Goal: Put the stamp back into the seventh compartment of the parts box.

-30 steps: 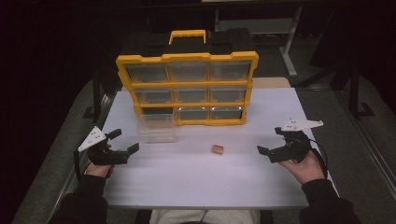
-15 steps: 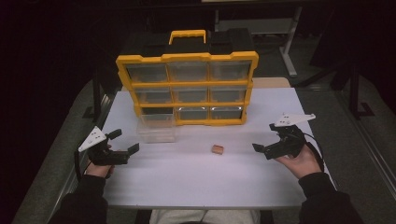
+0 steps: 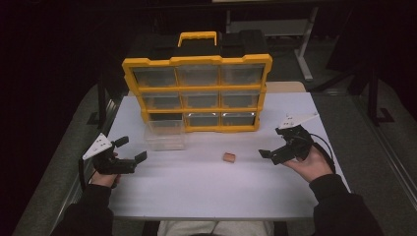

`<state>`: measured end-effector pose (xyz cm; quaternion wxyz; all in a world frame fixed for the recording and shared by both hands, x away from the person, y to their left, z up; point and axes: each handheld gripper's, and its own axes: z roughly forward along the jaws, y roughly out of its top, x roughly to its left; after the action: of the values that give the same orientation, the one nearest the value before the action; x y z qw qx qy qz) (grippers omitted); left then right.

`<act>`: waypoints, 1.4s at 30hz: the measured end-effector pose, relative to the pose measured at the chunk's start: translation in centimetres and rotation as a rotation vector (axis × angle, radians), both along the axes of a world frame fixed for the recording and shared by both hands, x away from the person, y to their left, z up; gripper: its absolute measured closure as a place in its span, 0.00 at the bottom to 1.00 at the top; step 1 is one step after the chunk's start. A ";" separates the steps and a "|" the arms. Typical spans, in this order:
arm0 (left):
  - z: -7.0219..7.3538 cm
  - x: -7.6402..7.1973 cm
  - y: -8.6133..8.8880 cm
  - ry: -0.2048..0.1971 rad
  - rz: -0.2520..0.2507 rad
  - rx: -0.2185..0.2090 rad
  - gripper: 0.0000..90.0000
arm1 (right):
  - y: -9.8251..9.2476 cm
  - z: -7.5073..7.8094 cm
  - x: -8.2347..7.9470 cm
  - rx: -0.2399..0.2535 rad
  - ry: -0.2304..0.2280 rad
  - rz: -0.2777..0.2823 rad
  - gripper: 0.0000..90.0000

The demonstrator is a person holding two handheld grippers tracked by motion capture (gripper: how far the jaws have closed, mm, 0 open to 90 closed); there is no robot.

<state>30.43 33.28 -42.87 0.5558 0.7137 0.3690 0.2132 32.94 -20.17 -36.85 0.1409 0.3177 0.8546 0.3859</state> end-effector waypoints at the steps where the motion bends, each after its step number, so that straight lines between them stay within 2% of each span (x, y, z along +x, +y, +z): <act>1: 0.0 0.0 0.0 0.000 0.000 0.001 0.00 | 0.2 0.0 0.1 -0.005 0.003 0.006 0.00; 12: 0.0 0.0 0.0 0.001 0.000 0.000 0.00 | 1.5 0.1 0.9 -0.041 0.022 0.051 0.00; 30: 0.0 0.0 0.0 0.001 0.002 0.005 0.00 | 5.2 -0.4 1.9 -0.124 0.038 0.139 0.00; 42: 0.0 0.0 -0.1 0.005 -0.002 0.003 0.00 | 7.0 -0.7 3.0 -0.167 0.084 0.191 0.00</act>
<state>30.44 33.18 -42.92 0.5542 0.7155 0.3693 0.2111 35.95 -13.16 -37.58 0.0940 0.2380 0.9152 0.3113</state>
